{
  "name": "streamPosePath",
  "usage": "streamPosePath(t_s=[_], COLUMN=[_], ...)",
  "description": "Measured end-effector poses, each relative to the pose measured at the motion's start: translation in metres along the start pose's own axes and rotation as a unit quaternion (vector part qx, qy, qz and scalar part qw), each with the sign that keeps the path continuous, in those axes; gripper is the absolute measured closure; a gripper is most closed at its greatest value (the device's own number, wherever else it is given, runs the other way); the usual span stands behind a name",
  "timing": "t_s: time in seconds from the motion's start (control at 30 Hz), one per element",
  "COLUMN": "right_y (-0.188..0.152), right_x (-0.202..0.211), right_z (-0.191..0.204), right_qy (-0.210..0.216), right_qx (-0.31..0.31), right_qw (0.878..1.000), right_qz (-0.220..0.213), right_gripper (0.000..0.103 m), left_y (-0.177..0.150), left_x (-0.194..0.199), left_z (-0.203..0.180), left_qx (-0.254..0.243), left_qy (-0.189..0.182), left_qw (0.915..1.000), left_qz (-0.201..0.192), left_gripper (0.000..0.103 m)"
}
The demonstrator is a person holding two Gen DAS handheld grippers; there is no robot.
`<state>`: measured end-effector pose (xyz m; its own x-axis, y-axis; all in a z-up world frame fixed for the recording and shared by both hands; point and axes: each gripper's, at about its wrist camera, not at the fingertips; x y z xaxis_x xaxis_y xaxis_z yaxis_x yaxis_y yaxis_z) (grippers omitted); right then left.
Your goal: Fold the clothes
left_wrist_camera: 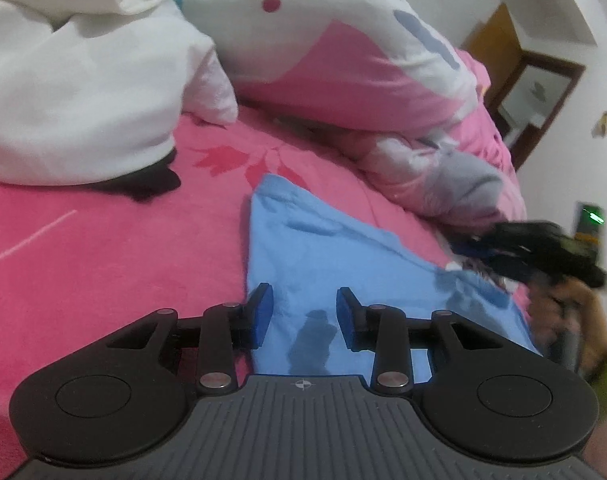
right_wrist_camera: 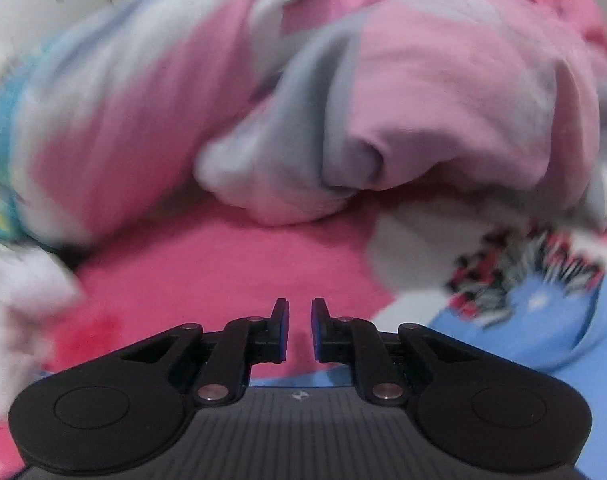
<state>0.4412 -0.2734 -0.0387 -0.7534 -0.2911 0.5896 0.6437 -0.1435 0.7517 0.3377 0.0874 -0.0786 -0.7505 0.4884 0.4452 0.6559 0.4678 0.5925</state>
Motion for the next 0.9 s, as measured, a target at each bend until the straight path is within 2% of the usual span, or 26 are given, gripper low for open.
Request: streamPosePath(t_s=[0.1, 0.17, 0.27, 0.3, 0.47, 0.63, 0.8, 0.87, 0.9], right_y=[-0.023, -0.035, -0.045, -0.044, -0.031, -0.027, -0.023, -0.015, -0.009], right_x=[0.014, 0.003, -0.043, -0.051, -0.013, 0.021, 0.054, 0.034, 0.027], right_z=[0.036, 0.057, 0.064, 0.062, 0.044, -0.018, -0.082, -0.105, -0.117], right_qy=[0.100, 0.112, 0.069, 0.065, 0.076, -0.003, -0.084, -0.099, -0.098], right_qx=[0.029, 0.053, 0.055, 0.039, -0.021, -0.013, -0.004, -0.024, -0.033], right_qw=[0.994, 0.990, 0.992, 0.994, 0.997, 0.999, 0.995, 0.993, 0.994], right_qz=[0.045, 0.074, 0.095, 0.074, 0.022, 0.038, 0.056, 0.052, 0.035], right_gripper=[0.091, 0.090, 0.093, 0.094, 0.091, 0.091, 0.090, 0.091, 0.092], left_y=[0.004, 0.005, 0.006, 0.005, 0.005, 0.006, 0.005, 0.005, 0.005], left_x=[0.001, 0.000, 0.000, 0.000, 0.000, -0.002, -0.005, -0.005, -0.005], left_z=[0.008, 0.015, 0.020, 0.020, 0.020, 0.019, 0.022, 0.023, 0.024], left_qx=[0.027, 0.046, 0.059, 0.059, 0.058, 0.057, 0.060, 0.062, 0.063], left_qy=[0.000, -0.011, -0.025, -0.027, -0.027, -0.024, -0.029, -0.031, -0.032], left_qw=[0.9996, 0.9988, 0.9979, 0.9978, 0.9979, 0.9981, 0.9978, 0.9976, 0.9975], left_qz=[-0.009, -0.011, -0.010, -0.010, -0.009, -0.008, -0.010, -0.010, -0.010], left_gripper=[0.068, 0.068, 0.068, 0.068, 0.068, 0.068, 0.068, 0.068, 0.068])
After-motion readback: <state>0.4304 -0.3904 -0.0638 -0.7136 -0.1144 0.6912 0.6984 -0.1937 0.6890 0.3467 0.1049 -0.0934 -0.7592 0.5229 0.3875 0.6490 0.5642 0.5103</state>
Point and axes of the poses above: each gripper's, at about its wrist camera, not at the fingertips, and x roughly against the way its jaws point, z to its left, y to its top, and after that the axes turned 11 degrees about x, right-handed
